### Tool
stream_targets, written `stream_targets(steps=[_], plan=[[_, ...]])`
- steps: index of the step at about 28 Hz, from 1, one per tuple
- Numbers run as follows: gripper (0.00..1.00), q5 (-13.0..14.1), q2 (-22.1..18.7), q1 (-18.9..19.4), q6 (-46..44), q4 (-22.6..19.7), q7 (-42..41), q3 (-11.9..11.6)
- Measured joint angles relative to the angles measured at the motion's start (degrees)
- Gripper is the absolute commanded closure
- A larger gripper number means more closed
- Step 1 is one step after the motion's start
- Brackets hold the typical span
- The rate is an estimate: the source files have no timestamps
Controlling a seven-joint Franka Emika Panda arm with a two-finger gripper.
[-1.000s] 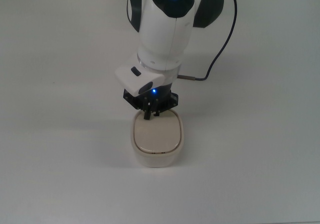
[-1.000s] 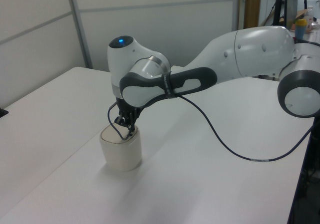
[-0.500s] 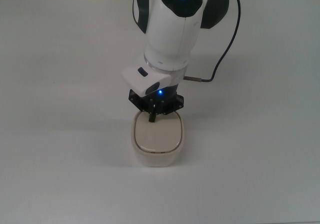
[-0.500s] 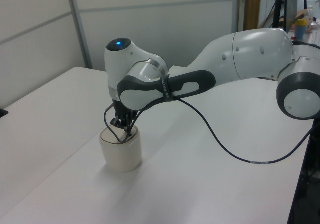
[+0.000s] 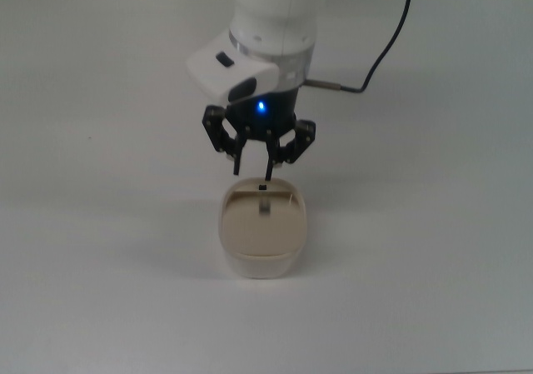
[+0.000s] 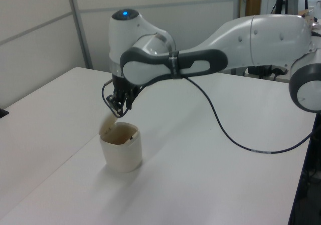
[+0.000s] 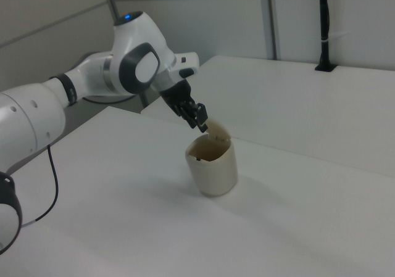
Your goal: Open the trash can
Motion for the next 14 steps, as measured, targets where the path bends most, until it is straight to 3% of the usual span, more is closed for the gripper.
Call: stream_targets(steps=[14], plan=[[0.00,0.0,-8.7,-2.1,-14.4,0.0,-1.8,-0.4]])
